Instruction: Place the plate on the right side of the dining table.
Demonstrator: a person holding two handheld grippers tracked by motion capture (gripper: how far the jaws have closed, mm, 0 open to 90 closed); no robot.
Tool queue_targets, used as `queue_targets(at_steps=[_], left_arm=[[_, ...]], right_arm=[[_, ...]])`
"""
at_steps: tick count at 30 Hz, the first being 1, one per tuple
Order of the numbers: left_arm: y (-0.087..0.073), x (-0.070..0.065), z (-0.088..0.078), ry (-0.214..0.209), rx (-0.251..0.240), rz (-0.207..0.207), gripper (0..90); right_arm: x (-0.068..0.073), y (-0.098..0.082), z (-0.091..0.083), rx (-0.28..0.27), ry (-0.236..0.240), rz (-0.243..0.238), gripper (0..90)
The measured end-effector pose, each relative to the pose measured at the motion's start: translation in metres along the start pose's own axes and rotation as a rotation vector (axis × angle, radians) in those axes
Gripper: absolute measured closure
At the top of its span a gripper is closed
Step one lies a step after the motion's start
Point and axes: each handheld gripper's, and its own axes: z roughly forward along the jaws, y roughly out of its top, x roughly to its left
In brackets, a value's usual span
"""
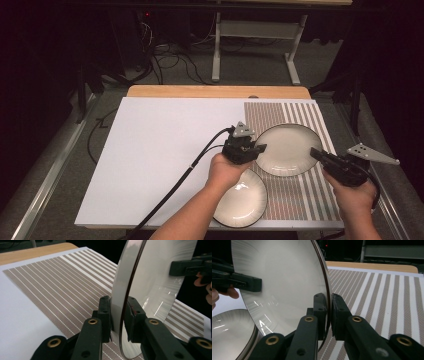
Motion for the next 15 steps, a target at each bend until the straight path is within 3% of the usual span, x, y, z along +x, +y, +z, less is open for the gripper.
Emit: queue_targets(at_steps=[3, 15], left_arm=[[0.000, 0.004, 0.010, -0.015, 0.007, -0.037, 76.2], [0.002, 0.001, 0.031, 0.001, 0.046, -0.038, 75.6]], right_arm=[[-0.006, -0.003, -0.001, 0.007, -0.007, 0.018, 86.6], [-0.020, -0.015, -0.002, 0.030, -0.035, 0.047, 86.7]])
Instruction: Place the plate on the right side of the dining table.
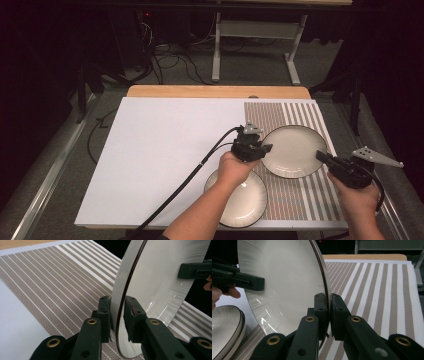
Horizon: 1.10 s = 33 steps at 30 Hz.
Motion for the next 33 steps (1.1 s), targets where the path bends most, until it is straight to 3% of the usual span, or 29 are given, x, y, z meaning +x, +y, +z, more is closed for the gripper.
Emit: queue_targets(at_steps=[6, 18, 28, 33], left_arm=[[-0.004, 0.000, 0.011, 0.012, 0.030, -0.016, 75.5], [-0.007, 0.003, 0.017, 0.030, 0.058, -0.038, 75.7], [-0.006, 0.003, 0.020, 0.042, 0.050, -0.042, 75.1], [0.001, 0.004, 0.008, 0.052, 0.003, -0.040, 68.4]], right_arm=[[-0.005, -0.005, 0.002, 0.019, -0.010, 0.013, 86.7], [-0.008, -0.010, 0.007, 0.051, -0.020, 0.008, 86.7], [-0.011, -0.013, 0.009, 0.059, -0.021, 0.015, 86.6], [-0.010, -0.013, 0.010, 0.061, -0.034, 0.006, 86.0]])
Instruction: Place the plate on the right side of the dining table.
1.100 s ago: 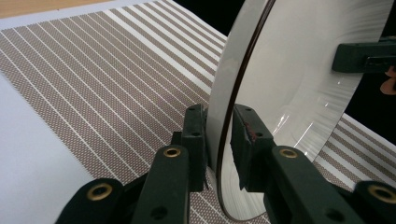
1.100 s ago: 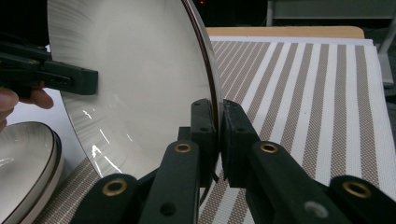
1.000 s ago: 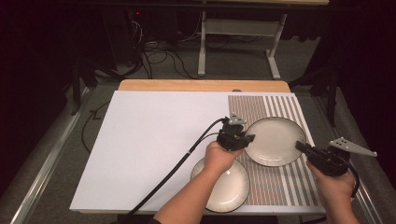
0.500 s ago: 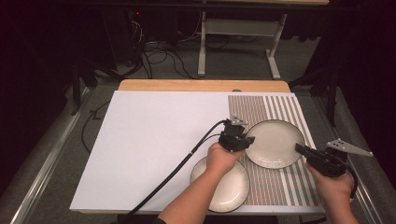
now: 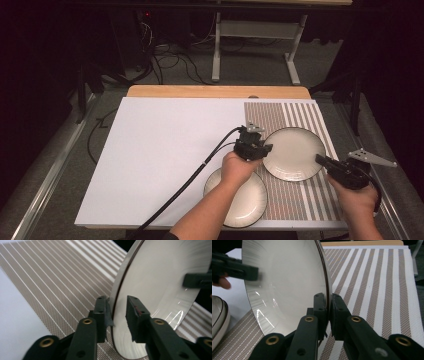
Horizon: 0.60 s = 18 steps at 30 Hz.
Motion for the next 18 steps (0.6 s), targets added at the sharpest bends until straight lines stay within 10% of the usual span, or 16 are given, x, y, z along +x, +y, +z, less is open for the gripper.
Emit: queue_targets(at_steps=[18], left_arm=[[-0.019, 0.021, -0.078, 0.050, -0.105, 0.076, 44.5]], right_arm=[[0.001, 0.001, 0.000, 0.000, 0.000, -0.017, 85.8]])
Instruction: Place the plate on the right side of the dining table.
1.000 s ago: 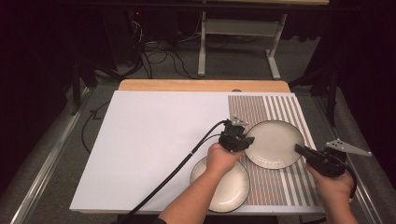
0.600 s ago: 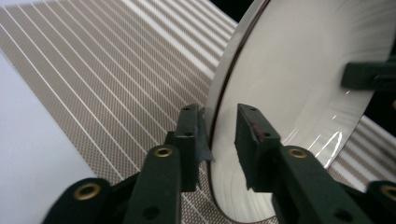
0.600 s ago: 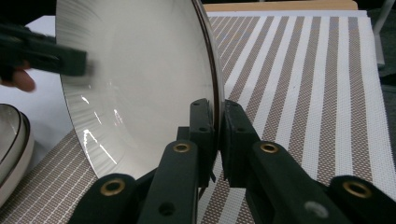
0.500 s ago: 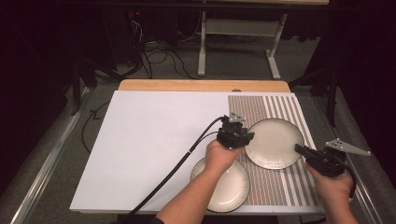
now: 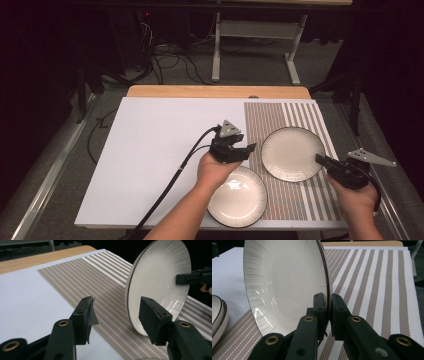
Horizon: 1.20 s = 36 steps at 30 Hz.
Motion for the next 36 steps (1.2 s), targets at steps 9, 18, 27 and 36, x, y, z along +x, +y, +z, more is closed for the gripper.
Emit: queue_targets(at_steps=[9, 18, 27, 36], left_arm=[[-0.023, 0.024, -0.049, 0.042, -0.039, -0.019, 34.7], [-0.048, 0.048, -0.097, 0.139, -0.059, 0.001, 18.4], [-0.086, 0.072, -0.151, 0.234, -0.089, 0.015, 11.6], [-0.106, 0.073, -0.177, 0.306, -0.155, 0.036, 0.0]], right_arm=[[0.002, 0.001, 0.000, 0.009, -0.016, -0.007, 85.4], [-0.002, 0.000, 0.004, 0.032, -0.034, 0.027, 83.7], [-0.006, 0.000, 0.012, 0.071, -0.062, 0.077, 82.0], [-0.011, 0.000, 0.017, 0.087, -0.068, 0.110, 81.2]])
